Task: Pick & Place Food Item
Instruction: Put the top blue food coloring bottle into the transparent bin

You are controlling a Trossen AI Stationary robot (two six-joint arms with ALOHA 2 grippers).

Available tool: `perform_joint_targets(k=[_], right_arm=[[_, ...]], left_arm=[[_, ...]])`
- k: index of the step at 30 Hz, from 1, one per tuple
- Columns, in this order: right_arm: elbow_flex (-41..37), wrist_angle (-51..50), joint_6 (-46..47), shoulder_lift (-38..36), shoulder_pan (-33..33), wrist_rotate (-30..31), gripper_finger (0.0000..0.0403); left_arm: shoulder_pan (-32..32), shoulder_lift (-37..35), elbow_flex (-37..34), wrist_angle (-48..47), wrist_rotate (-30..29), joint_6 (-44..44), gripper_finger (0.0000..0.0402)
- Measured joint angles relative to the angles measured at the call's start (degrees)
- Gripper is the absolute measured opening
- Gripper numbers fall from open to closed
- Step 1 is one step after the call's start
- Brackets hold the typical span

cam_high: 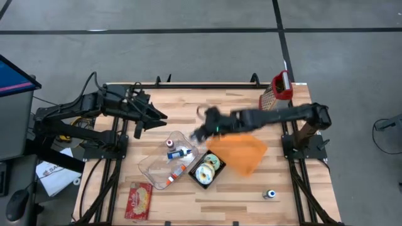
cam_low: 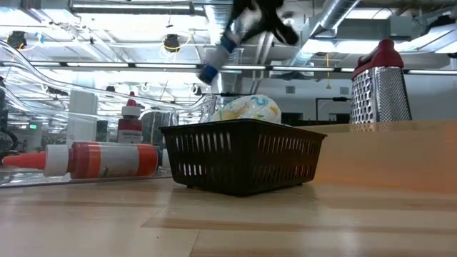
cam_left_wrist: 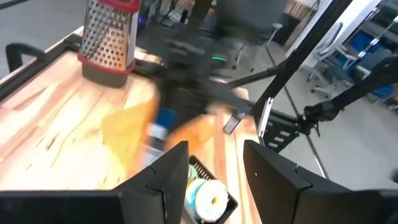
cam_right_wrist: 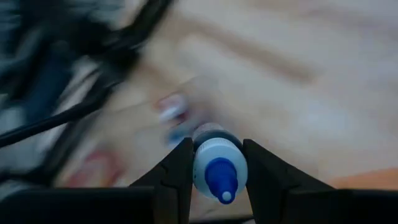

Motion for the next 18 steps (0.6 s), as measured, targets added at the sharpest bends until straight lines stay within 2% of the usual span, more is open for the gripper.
perform_joint_targets(k=[3, 8, 11, 18], right_arm=[[1.12, 5.14, 3.64, 2.82, 5.28, 1.11, 0.0102], [7.99, 7.55, 4.90, 10.58, 7.23, 2.87, 0.0102], [14.45, 5.17, 4.20, 16.44, 7.03, 1.24, 0.0102], [29.84, -11.51, 3.35, 27.78, 7.54, -2.02, 0.0102]], left_arm=[[0.00, -0.56, 0.02, -0.44, 0.00, 0.03, 0.0150], [-0.74, -2.51, 0.09, -1.92, -0.01, 0.01, 0.0150], [-1.38, -3.80, 0.09, -3.07, -0.01, -0.31, 0.0150], [-4.06, -6.52, 0.04, -5.03, -0.75, -1.93, 0.0150]])
